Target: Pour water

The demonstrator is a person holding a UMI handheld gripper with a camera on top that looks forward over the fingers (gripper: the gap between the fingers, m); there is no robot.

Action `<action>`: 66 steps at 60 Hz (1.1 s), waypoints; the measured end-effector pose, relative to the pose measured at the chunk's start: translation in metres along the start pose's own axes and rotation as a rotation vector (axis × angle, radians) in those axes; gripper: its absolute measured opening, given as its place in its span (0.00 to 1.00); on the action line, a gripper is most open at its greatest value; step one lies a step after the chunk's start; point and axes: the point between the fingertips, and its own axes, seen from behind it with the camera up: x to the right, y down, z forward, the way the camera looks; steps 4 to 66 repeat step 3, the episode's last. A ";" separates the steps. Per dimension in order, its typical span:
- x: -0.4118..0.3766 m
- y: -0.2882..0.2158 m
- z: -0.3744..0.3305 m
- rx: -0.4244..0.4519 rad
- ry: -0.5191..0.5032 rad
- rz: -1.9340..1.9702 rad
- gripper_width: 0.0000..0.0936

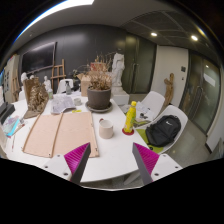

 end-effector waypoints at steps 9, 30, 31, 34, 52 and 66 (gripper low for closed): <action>-0.002 -0.002 -0.006 0.006 0.004 -0.004 0.92; -0.002 -0.002 -0.006 0.006 0.004 -0.004 0.92; -0.002 -0.002 -0.006 0.006 0.004 -0.004 0.92; -0.002 -0.002 -0.006 0.006 0.004 -0.004 0.92; -0.002 -0.002 -0.006 0.006 0.004 -0.004 0.92; -0.002 -0.002 -0.006 0.006 0.004 -0.004 0.92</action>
